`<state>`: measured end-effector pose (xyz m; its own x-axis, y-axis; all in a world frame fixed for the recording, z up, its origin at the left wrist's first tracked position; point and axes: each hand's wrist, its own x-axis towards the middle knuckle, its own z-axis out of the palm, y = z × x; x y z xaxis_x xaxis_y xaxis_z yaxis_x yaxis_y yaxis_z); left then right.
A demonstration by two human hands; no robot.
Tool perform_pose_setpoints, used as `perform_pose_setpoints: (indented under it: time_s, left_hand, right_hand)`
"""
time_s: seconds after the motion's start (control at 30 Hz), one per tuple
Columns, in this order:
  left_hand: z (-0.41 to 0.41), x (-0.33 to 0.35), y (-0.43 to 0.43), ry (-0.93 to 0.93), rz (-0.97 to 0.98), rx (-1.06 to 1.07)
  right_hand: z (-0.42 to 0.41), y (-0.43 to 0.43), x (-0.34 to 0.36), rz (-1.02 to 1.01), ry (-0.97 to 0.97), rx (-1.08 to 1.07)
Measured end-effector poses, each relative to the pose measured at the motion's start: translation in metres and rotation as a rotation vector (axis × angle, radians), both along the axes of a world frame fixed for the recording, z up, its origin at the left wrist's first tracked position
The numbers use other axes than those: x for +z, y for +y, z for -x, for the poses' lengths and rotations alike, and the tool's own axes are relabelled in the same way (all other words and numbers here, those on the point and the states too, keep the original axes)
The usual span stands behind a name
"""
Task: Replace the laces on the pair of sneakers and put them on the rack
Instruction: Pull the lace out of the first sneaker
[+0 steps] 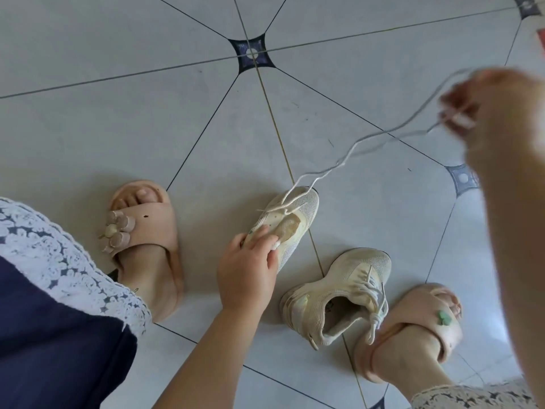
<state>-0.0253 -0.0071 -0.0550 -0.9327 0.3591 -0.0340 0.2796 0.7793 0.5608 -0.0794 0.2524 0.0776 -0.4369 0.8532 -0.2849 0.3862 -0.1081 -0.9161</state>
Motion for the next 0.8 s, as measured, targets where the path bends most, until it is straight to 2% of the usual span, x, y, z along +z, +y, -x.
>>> perform_pose_setpoints:
  time_s: [0.07,0.13,0.23,0.33,0.47,0.6,0.73,0.8]
  left_hand:
    - [0.000,-0.002,0.000,0.009,0.004,0.000]
    - [-0.001,-0.004,-0.001,0.018,0.014,0.001]
    - [-0.001,-0.005,-0.002,0.051,0.014,-0.018]
    - [-0.001,-0.006,-0.002,0.060,0.012,-0.010]
    - [-0.002,-0.007,-0.002,0.074,0.000,-0.004]
    - [-0.003,-0.009,-0.002,0.084,0.003,-0.015]
    - [-0.002,-0.011,-0.003,0.092,-0.004,-0.035]
    - [-0.002,-0.010,-0.004,0.083,-0.006,-0.015]
  right_hand:
    - [-0.009,-0.020,-0.023,-0.016,-0.146,0.085]
    - [-0.022,-0.047,-0.059,-0.017,-0.315,0.274]
    - [-0.030,-0.077,-0.100,-0.085,-0.464,0.528]
    - [-0.028,-0.093,-0.116,-0.233,-0.550,0.720]
    - [-0.018,-0.107,-0.123,-0.311,-0.625,0.980]
    - [-0.010,-0.107,-0.124,-0.580,-0.755,1.288]
    - [0.000,-0.104,-0.119,-0.871,-0.812,1.321]
    - [-0.001,-0.100,-0.116,-0.777,-0.769,1.173]
